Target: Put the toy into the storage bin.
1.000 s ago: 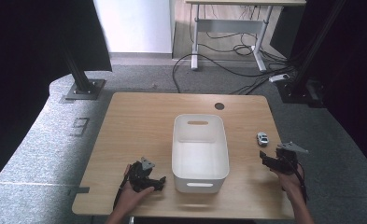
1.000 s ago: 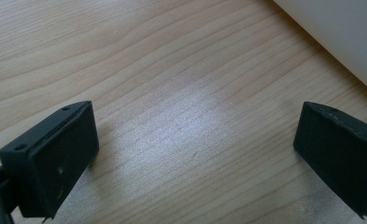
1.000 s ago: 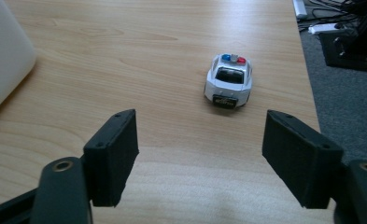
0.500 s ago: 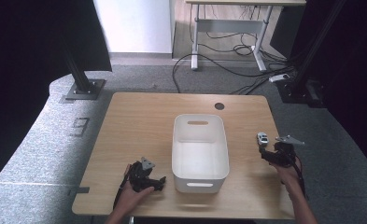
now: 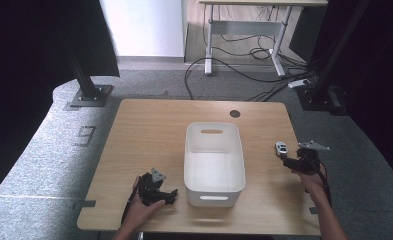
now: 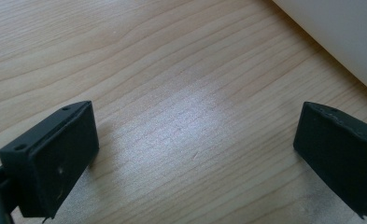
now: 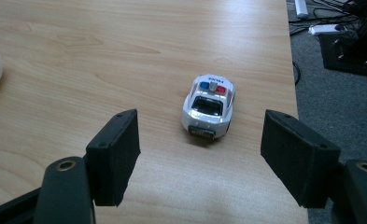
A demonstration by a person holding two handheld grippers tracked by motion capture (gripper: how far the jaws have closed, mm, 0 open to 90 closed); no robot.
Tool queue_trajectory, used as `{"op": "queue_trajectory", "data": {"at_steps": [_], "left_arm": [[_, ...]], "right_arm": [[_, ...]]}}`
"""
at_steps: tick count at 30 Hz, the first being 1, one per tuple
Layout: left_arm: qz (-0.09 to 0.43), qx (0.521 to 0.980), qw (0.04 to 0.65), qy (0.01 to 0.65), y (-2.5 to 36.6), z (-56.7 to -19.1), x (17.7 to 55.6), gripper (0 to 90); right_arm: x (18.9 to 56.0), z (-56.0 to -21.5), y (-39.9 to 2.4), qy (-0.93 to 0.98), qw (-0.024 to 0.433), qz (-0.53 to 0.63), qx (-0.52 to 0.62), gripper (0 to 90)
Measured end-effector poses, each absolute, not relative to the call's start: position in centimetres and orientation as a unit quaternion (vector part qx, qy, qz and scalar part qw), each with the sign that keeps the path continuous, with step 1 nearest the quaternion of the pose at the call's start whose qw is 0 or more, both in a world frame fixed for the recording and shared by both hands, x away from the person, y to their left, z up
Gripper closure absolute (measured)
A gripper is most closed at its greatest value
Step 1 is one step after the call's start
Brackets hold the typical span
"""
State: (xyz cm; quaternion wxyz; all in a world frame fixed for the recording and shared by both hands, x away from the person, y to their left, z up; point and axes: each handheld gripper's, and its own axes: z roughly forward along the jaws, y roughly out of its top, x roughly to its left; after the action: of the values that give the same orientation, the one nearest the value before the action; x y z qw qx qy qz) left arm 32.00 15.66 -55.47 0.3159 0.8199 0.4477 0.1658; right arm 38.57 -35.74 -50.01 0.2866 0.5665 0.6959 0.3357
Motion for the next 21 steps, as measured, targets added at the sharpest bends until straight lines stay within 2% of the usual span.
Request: {"op": "queue_trajectory", "data": {"at_steps": [21], "left_arm": [[0.166, 0.820, 0.316, 0.448, 15.7, -55.5, 32.0, 0.0]], "right_arm": [[41.7, -51.3, -35.6, 0.665, 0.270, 0.336, 0.610, 31.4]]}}
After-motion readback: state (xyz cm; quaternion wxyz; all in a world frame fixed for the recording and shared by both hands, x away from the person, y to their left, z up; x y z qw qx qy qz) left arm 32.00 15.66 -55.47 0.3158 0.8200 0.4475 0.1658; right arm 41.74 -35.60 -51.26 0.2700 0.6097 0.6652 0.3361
